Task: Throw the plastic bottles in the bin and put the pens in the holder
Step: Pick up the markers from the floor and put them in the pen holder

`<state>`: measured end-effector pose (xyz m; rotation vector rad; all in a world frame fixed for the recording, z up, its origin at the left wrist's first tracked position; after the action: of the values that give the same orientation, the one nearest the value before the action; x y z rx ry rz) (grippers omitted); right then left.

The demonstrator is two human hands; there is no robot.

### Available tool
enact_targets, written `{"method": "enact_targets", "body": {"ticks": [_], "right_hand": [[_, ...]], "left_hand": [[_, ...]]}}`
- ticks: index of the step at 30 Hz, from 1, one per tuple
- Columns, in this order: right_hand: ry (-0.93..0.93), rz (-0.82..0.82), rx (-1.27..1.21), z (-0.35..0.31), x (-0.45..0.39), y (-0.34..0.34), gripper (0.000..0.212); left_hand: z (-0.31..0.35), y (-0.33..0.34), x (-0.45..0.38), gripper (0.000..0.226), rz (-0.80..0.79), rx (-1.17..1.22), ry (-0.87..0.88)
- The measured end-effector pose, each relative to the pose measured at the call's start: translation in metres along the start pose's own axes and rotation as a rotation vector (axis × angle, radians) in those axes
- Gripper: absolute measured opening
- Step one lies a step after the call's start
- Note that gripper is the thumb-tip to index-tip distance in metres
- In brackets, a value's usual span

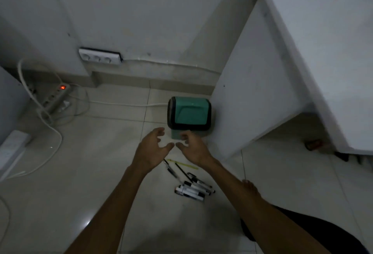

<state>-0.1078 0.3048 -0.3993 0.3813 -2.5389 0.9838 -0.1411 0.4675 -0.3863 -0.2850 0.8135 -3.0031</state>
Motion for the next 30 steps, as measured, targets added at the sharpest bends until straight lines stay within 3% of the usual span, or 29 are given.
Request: {"method": "enact_targets", "body": {"ticks": [13,20,25,30], "right_hand": [[0.208,-0.136,0.173,0.144,-0.102,0.095,0.032],[0.218,-0.131,0.320,0.205,-0.130,0.115,0.040],[0.177,-0.146,0.444,0.229,-0.144,0.138,0.053],[0.128,-0.053,0.540,0.242,-0.147,0.153,0.059]], "left_hand": [[-0.169,0.101,-0.039,0.055,-0.202,-0.038,-0.197],[-0.218,0.149,-0.050,0.035,-0.296,-0.222,-0.054],[-0.235,0.171,-0.065,0.042,-0.356,-0.380,0.124],[-0.255,0.178,-0.070,0.046,-0.422,-0.576,0.172]]}}
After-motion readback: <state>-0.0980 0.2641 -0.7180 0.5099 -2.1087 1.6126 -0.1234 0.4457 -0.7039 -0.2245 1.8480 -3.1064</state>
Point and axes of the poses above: each hand's wrist, its own x-axis away from the middle knuckle, its own y-axis out of the palm, z = x × y, the point moved 1 cm from there along -x, towards the middle knuckle, and after that the axes turned 7 degrees about y, right-handed, at the moved point
